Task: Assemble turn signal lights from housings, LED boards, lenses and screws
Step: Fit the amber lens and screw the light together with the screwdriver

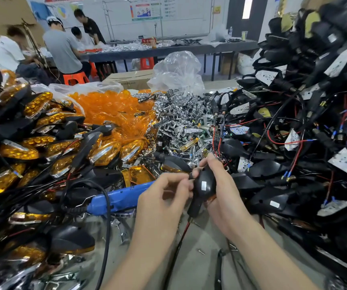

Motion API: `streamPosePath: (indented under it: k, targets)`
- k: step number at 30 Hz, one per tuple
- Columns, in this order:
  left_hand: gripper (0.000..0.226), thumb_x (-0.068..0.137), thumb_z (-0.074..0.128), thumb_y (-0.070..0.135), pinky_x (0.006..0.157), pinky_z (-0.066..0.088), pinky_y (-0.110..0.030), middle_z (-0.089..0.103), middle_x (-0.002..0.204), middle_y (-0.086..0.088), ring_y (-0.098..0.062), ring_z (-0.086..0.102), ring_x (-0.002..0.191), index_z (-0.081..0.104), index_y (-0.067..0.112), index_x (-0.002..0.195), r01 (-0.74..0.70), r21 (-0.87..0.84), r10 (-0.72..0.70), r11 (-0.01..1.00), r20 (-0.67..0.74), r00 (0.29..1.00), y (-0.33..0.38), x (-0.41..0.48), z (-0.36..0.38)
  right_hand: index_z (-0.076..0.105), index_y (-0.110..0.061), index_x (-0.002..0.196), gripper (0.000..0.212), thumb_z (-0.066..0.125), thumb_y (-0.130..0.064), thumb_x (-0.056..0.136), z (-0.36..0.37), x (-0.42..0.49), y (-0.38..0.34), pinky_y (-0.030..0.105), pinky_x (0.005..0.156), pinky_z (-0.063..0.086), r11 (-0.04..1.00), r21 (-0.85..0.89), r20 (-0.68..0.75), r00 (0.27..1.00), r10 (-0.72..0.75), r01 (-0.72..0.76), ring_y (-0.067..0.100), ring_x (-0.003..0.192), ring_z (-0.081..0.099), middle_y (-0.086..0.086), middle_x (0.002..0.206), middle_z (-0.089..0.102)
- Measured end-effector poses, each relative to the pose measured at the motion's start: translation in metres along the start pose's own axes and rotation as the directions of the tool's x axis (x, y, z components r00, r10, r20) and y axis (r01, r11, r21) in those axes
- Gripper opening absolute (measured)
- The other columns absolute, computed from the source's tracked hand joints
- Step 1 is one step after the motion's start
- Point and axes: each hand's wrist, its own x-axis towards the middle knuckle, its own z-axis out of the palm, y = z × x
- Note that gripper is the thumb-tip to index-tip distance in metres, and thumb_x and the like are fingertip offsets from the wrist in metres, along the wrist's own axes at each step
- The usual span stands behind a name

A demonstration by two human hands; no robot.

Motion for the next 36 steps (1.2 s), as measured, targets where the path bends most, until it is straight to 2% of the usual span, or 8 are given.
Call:
streamPosePath:
  k: [4, 10, 16, 21, 25, 28, 33, 36]
  targets:
    - [0.019, 0.094, 0.065, 0.026, 0.076, 0.058, -0.034, 0.073, 0.088, 0.017, -0.008, 0.069, 0.082, 0.067, 0.044, 0.094, -0.015, -0.025, 0.014, 1.000, -0.033, 0.999, 0.006, 0.011, 0.018, 0.069, -0.029, 0.064, 0.032, 0.063, -0.046, 0.090, 0.002, -0.002, -0.001, 0.022, 0.048, 0.052, 1.000, -0.030, -0.073, 0.997, 0.000, -0.003, 0.013, 0.058, 0.064, 0.000, 0.069, 0.066]
    - [0.014, 0.093, 0.061, 0.034, 0.070, 0.056, -0.027, 0.069, 0.093, 0.018, -0.010, 0.069, 0.083, 0.066, 0.047, 0.099, -0.117, 0.066, 0.120, 0.991, -0.053, 0.991, -0.003, 0.006, 0.015, 0.070, -0.029, 0.065, 0.038, 0.060, -0.047, 0.097, 0.001, 0.001, 0.001, 0.022, 0.055, 0.052, 0.985, -0.170, -0.109, 0.993, -0.048, 0.029, 0.008, 0.061, 0.063, -0.004, 0.071, 0.067]
    - [0.010, 0.096, 0.062, 0.030, 0.066, 0.056, -0.035, 0.065, 0.092, 0.019, -0.010, 0.066, 0.084, 0.067, 0.038, 0.097, -0.172, 0.141, 0.187, 0.975, -0.101, 0.977, -0.003, 0.007, 0.014, 0.074, -0.034, 0.077, 0.041, 0.054, -0.069, 0.083, 0.002, 0.000, 0.008, 0.041, 0.085, 0.054, 0.953, -0.297, -0.103, 0.990, -0.095, 0.061, 0.015, 0.083, 0.069, -0.004, 0.083, 0.073]
    - [0.009, 0.098, 0.061, 0.028, 0.063, 0.053, -0.027, 0.062, 0.091, 0.018, -0.008, 0.063, 0.083, 0.066, 0.036, 0.098, -0.183, 0.196, 0.209, 0.963, -0.123, 0.970, -0.003, 0.004, 0.012, 0.070, -0.032, 0.083, 0.049, 0.047, -0.076, 0.082, 0.007, -0.006, 0.007, 0.034, 0.075, 0.049, 0.903, -0.405, -0.029, 0.986, -0.166, 0.140, 0.016, 0.081, 0.064, -0.003, 0.083, 0.068]
    - [0.010, 0.098, 0.062, 0.027, 0.063, 0.055, -0.036, 0.062, 0.089, 0.017, -0.010, 0.063, 0.082, 0.066, 0.035, 0.097, -0.186, 0.186, 0.210, 0.965, -0.120, 0.970, -0.002, 0.005, 0.011, 0.069, -0.035, 0.083, 0.042, 0.044, -0.067, 0.090, 0.006, -0.007, 0.006, 0.028, 0.072, 0.053, 0.876, -0.454, 0.005, 0.984, -0.180, 0.162, 0.014, 0.086, 0.069, -0.007, 0.086, 0.071]
    - [0.010, 0.098, 0.059, 0.032, 0.064, 0.052, -0.028, 0.061, 0.090, 0.018, -0.009, 0.062, 0.081, 0.067, 0.035, 0.098, -0.208, 0.204, 0.230, 0.957, -0.094, 0.969, 0.000, 0.004, 0.011, 0.068, -0.035, 0.082, 0.039, 0.044, -0.065, 0.090, 0.005, -0.007, 0.007, 0.026, 0.072, 0.051, 0.871, -0.465, 0.009, 0.984, -0.177, 0.160, 0.009, 0.080, 0.067, -0.010, 0.082, 0.069]
    - [0.032, 0.101, 0.046, 0.033, 0.077, 0.053, -0.026, 0.057, 0.109, 0.019, -0.014, 0.061, 0.101, 0.066, 0.027, 0.126, -0.252, 0.234, 0.257, 0.939, 0.008, 0.966, 0.003, 0.001, 0.013, 0.071, -0.031, 0.087, 0.039, 0.048, -0.061, 0.092, 0.005, -0.006, 0.005, 0.036, 0.084, 0.054, 0.899, -0.411, -0.005, 0.986, -0.167, 0.150, 0.012, 0.088, 0.068, -0.005, 0.090, 0.072]
    - [0.039, 0.102, 0.043, 0.028, 0.081, 0.054, -0.025, 0.056, 0.115, 0.020, -0.012, 0.060, 0.107, 0.054, 0.030, 0.139, -0.197, 0.174, 0.195, 0.965, 0.029, 0.980, 0.006, -0.003, 0.014, 0.072, -0.028, 0.085, 0.040, 0.053, -0.063, 0.089, 0.004, -0.004, 0.003, 0.035, 0.077, 0.053, 0.943, -0.320, -0.048, 0.993, -0.112, 0.091, 0.016, 0.082, 0.068, 0.000, 0.090, 0.072]
